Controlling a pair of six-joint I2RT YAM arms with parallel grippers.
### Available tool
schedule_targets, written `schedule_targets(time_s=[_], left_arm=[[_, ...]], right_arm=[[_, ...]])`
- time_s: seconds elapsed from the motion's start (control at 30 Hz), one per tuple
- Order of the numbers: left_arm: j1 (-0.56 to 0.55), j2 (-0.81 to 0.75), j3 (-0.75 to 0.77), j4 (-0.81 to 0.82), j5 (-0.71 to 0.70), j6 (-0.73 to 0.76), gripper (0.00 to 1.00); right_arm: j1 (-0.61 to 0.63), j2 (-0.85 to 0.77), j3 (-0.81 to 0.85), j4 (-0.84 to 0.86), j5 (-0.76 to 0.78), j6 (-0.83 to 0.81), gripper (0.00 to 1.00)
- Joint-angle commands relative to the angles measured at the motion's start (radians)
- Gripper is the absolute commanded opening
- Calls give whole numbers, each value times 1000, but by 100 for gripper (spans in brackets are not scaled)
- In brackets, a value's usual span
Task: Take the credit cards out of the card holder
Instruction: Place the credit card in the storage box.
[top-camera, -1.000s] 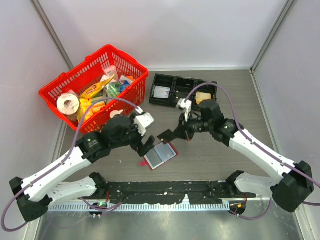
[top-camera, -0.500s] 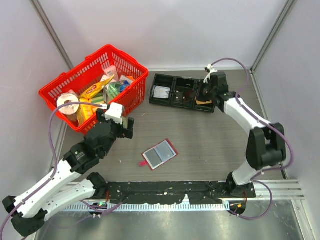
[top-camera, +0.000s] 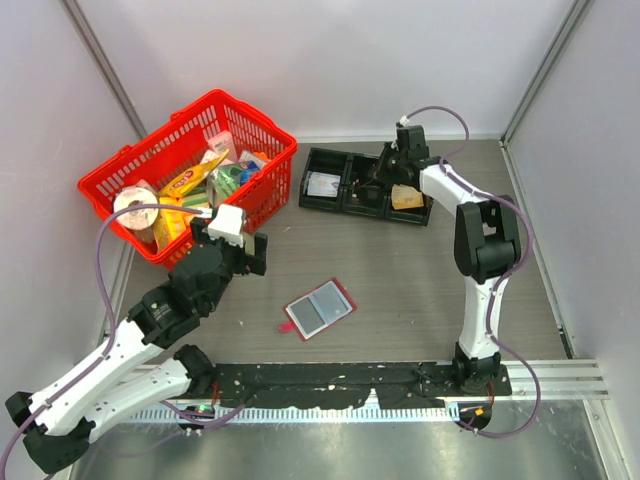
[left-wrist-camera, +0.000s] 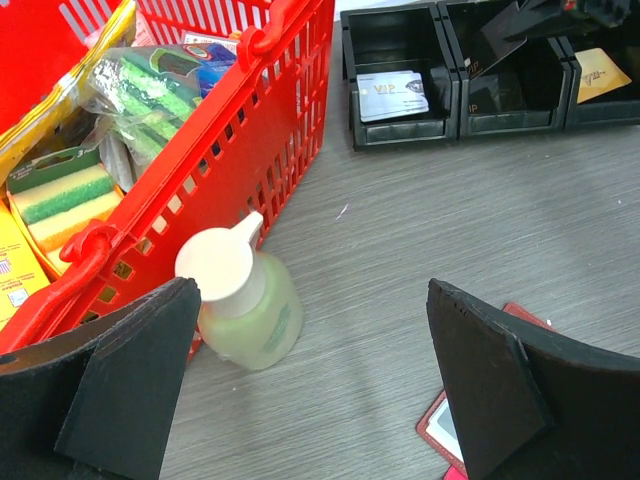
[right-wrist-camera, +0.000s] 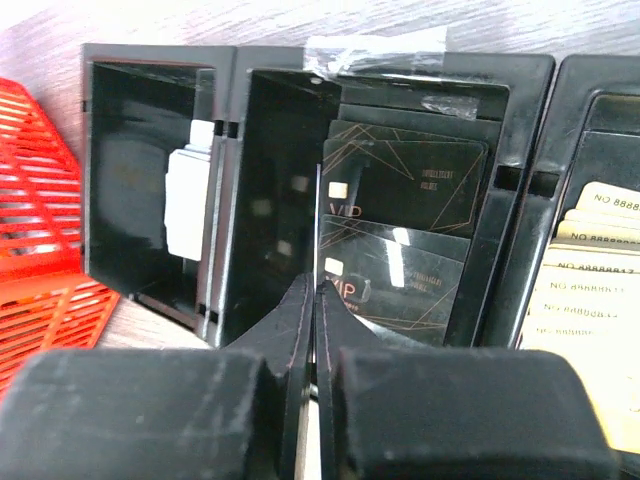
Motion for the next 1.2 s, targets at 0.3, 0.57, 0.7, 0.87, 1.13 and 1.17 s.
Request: schedule_targets(time_s=[0.3, 0.57, 0.7, 0.87, 1.13, 1.17], left_arm=[[7, 26, 3, 46, 67, -17, 100], [7, 77, 19, 26, 109, -40, 100], [7, 129, 49, -5, 152, -88, 98], [2, 225, 126, -118, 208, -236, 93], [-123, 271, 89, -164, 216, -519, 91], [-140, 276, 72, -160, 216, -552, 90]], right_arm=[[-6, -28, 149, -183, 163, -74, 56], [12, -257, 42, -240, 204, -173, 63], [55, -418, -113, -228, 162, -202, 63], [167, -652, -353, -194, 147, -216, 63], [391, -875, -665, -91, 130, -108, 63], [405, -887, -703, -77, 134, -84, 63]])
